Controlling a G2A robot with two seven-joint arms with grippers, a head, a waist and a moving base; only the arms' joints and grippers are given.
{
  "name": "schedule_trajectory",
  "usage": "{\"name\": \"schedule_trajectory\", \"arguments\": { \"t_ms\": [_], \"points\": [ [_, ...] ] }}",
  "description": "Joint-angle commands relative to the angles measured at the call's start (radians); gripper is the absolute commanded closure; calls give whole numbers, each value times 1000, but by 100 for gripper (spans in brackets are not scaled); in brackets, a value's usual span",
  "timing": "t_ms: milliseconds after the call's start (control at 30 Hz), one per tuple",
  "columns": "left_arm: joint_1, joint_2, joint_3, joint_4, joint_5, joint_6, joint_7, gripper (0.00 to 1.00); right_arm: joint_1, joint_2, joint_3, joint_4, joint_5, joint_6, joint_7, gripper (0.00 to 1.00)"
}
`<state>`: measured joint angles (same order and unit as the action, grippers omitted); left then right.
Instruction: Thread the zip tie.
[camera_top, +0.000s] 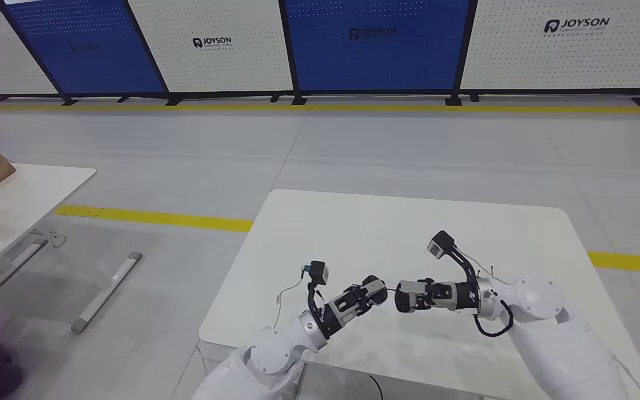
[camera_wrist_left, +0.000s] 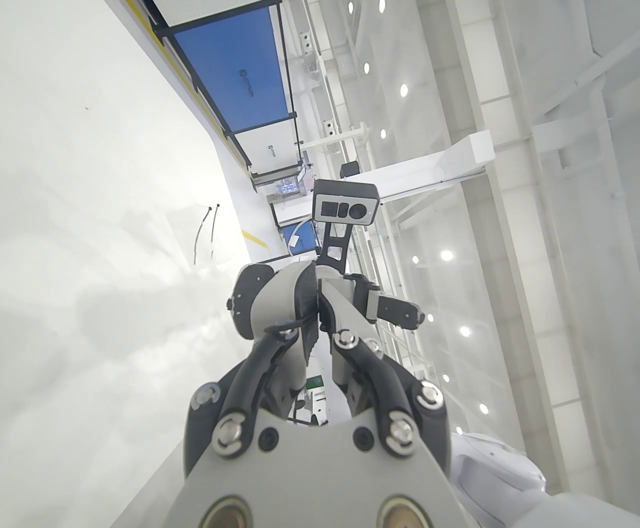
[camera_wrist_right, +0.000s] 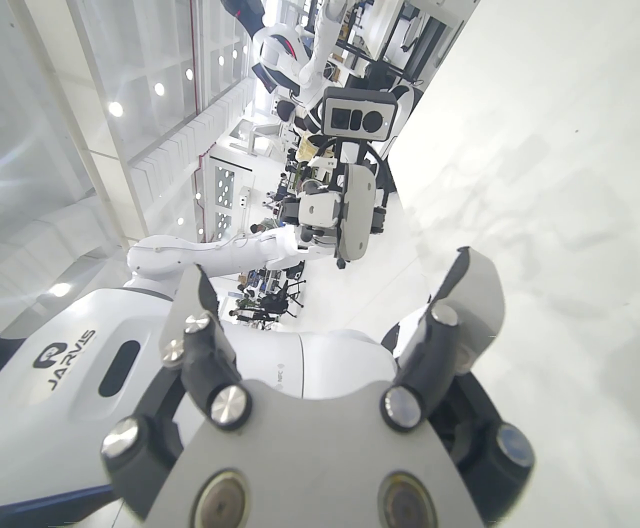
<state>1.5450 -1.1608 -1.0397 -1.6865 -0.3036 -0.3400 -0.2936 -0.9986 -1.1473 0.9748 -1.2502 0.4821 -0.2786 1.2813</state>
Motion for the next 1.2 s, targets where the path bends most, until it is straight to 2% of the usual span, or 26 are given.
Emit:
{"name": "schedule_trajectory", "arguments": {
  "t_ms": [0, 33, 67, 100, 233, 300, 933, 1000, 1033, 1067, 1167],
  "points": [
    [2, 0, 1, -3, 2, 0, 0, 100, -4, 2, 4, -7, -4, 3, -5, 0],
    [3, 0, 1, -3, 1, 1, -1, 100, -5, 3, 6, -9, -6, 5, -5, 9],
    [3, 0, 1, -4, -1, 1, -1, 100, -7, 3, 8, -9, -7, 6, -9, 52],
    [3, 0, 1, -4, -2, 2, -2, 100, -9, 4, 9, -11, -8, 7, -11, 65],
    [3, 0, -2, -5, -7, 3, -3, 100, -13, 5, 13, -14, -11, 7, -15, 82],
    [2, 0, -2, -4, -11, 2, -2, 100, -13, 5, 13, -12, -13, 11, -16, 98],
    [6, -1, -6, -5, -16, 0, 2, 100, -9, 3, 7, 0, -8, 3, -10, 100],
    [7, -1, -5, -7, -13, 0, 7, 56, -10, 4, 8, -1, -7, 1, -10, 100],
    [7, -1, -4, -7, -11, 0, 9, 51, -11, 4, 9, -1, -6, -1, -11, 100],
    [8, -1, -5, -8, -8, 0, 10, 51, -12, 4, 10, -1, -6, -2, -12, 100],
    [8, -1, -4, -9, -6, 0, 11, 60, -12, 4, 13, 1, -4, -4, -14, 100]
  ]
}}
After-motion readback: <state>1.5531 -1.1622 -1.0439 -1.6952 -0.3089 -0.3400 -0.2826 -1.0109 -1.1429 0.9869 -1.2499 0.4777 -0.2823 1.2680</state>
